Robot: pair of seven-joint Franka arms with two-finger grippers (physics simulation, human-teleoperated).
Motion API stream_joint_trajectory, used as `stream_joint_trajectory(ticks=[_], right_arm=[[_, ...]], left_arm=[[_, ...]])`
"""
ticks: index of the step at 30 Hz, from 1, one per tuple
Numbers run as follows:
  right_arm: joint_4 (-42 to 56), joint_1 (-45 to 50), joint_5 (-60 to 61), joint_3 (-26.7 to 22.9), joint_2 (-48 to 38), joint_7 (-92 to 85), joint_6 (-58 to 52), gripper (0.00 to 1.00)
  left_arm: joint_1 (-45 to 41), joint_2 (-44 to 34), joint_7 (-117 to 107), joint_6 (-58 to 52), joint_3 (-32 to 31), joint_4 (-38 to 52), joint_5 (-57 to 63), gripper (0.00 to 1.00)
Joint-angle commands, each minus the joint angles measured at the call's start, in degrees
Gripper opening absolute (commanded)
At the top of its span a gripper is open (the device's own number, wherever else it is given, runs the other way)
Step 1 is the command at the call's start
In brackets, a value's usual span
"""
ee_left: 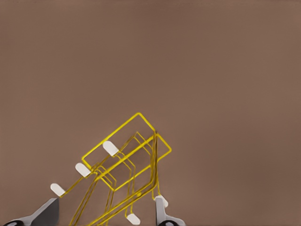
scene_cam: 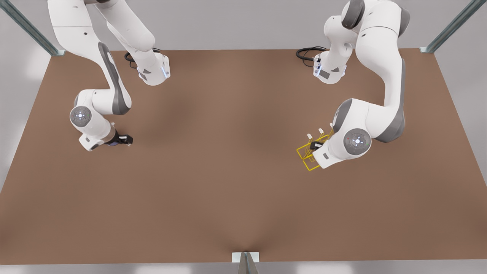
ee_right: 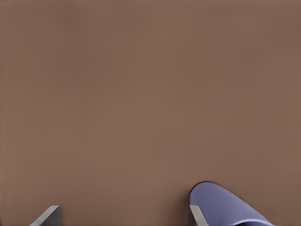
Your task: Place the cup on the cup holder
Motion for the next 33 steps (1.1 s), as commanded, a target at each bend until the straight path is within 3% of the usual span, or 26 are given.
stream_joint_trajectory(ticks=[1,12,15,17,21,23,24,33], right_arm=[[-0.2,0.1,0.0,0.3,0.4,-2.7,6.6,1.00],[-3.5,-0.9,1.0,5.2,-0.4,1.1,1.6,1.00],[-4.7,-3.6,1.0,6.9,-1.4,0.9,-1.1,1.00],[-4.7,-3.9,1.0,6.9,-1.3,1.1,-1.4,1.00],[-8.0,-6.0,1.0,7.1,-4.6,0.1,-1.9,1.00],[-8.8,-6.9,0.9,7.2,-5.7,-1.6,-1.8,1.00],[-9.2,-7.2,0.8,7.2,-5.7,-1.8,-1.3,1.00],[-10.0,-11.0,-0.4,7.2,-5.3,-4.5,0.5,1.00]], left_arm=[[0.0,0.2,-2.5,2.2,0.0,0.3,0.5,1.00],[0.2,9.2,-5.3,26.5,0.7,5.2,0.8,1.00],[-0.7,11.1,-6.4,25.9,0.2,5.3,0.2,1.00],[-8.4,12.2,-19.9,26.4,0.3,5.5,0.7,1.00],[-9.6,14.2,-19.9,26.6,0.3,5.6,0.7,1.00],[-14.2,19.9,-18.5,37.0,0.3,5.6,0.8,1.00],[-16.6,21.0,-17.4,37.1,0.3,5.6,0.8,1.00],[-17.0,20.0,-17.4,36.5,-0.9,5.5,0.8,1.00]])
